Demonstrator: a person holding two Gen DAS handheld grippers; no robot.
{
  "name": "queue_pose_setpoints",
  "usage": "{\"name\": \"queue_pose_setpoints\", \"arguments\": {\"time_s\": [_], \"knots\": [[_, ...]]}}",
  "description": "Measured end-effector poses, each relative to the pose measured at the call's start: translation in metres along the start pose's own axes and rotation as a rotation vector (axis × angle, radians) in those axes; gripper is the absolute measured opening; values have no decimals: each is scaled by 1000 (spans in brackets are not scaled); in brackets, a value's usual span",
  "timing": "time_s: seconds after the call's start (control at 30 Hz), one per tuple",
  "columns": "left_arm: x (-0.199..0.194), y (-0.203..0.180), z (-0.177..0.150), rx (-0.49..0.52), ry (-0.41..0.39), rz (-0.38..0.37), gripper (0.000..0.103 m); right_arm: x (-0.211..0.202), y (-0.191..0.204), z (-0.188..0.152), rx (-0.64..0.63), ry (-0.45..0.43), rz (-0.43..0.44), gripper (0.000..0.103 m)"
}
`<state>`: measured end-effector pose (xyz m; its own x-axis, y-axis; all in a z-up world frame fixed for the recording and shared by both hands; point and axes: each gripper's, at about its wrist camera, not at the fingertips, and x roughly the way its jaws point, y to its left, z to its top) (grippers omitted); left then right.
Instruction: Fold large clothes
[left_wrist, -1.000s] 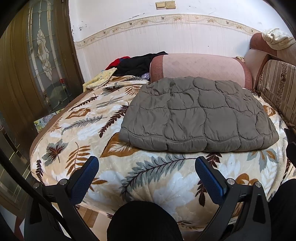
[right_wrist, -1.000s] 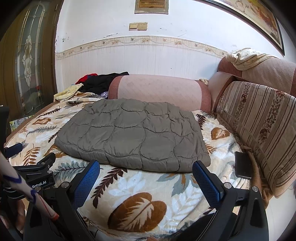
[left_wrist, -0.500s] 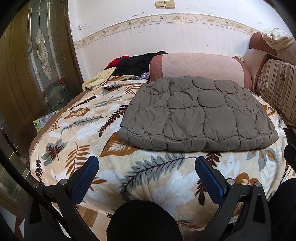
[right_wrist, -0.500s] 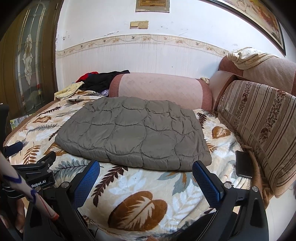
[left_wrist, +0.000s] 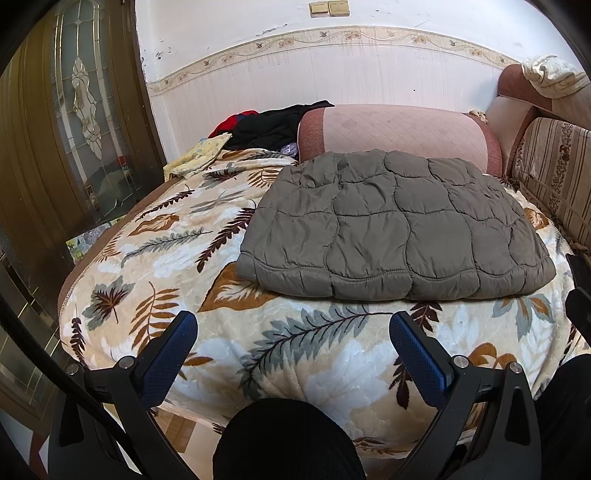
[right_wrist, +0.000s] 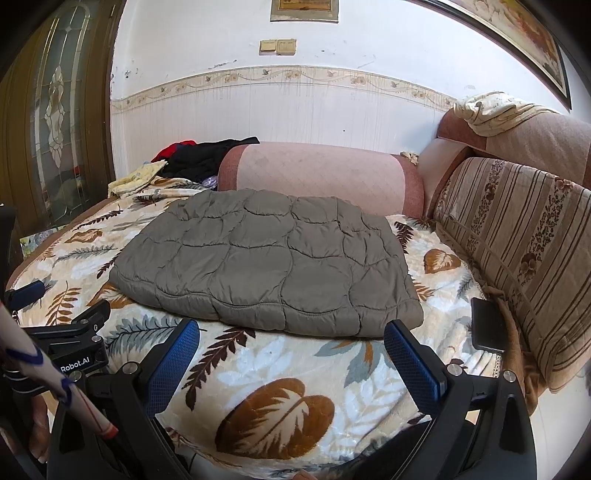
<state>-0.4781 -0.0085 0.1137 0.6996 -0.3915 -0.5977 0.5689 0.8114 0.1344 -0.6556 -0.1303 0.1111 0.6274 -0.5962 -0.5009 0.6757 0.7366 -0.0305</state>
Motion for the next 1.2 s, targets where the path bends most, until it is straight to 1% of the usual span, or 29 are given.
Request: {"name": "queue_pose_setpoints", "arguments": {"time_s": [1.2], "knots": [[0, 1, 0, 3, 1, -7, 103, 1, -1, -1, -1, 5, 1, 102]]}}
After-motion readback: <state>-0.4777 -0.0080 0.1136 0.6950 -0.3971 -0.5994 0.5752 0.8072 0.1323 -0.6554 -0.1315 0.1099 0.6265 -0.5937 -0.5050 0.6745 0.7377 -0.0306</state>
